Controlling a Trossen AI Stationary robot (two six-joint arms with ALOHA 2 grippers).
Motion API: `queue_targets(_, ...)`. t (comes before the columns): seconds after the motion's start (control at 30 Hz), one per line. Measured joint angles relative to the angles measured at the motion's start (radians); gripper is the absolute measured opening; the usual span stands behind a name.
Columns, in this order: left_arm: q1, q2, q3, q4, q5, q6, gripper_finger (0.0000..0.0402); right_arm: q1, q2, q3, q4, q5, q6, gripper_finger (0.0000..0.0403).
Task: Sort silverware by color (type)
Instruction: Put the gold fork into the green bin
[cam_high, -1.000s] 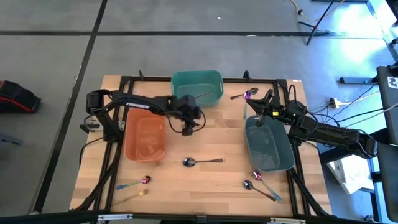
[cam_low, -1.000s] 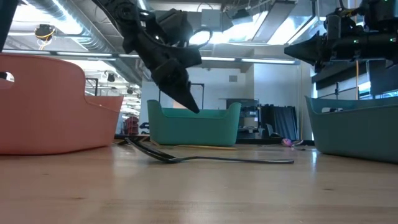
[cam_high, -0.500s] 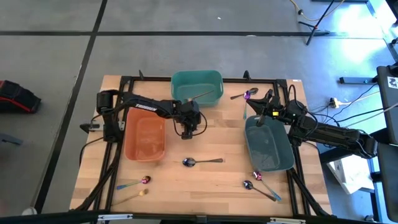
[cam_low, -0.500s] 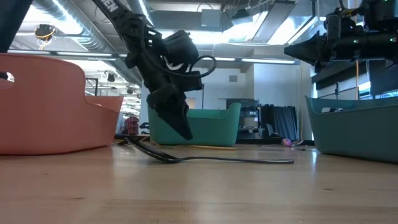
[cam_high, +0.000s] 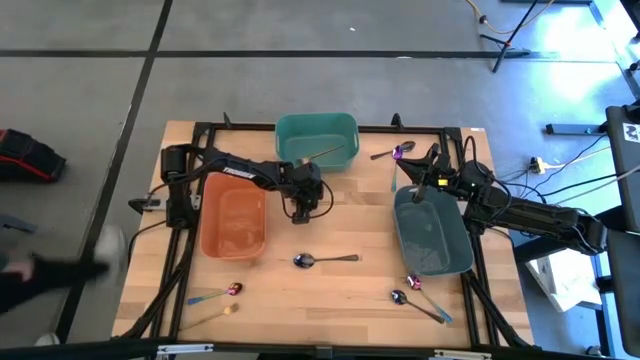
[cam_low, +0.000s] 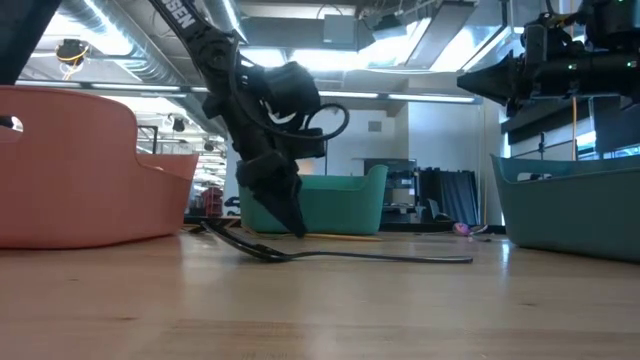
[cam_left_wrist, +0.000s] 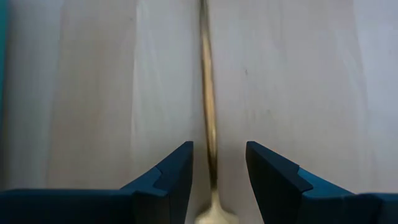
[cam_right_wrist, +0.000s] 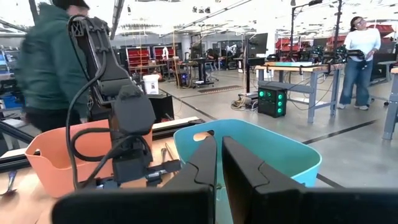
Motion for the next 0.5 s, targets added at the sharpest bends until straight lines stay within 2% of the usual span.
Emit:
queue_targets(0.2,0.0,0.002,0.001,-0.008,0.003,0.022,0.0126,0.0,0.0,0.0,0.0,0.0,0.0,0.0019)
queue_targets(0.5,0.0,0.002,0.001,-0.008,-0.032,0.023,0.0043,0.0,0.0,0.0,0.0,0.0,0.0,0.0019)
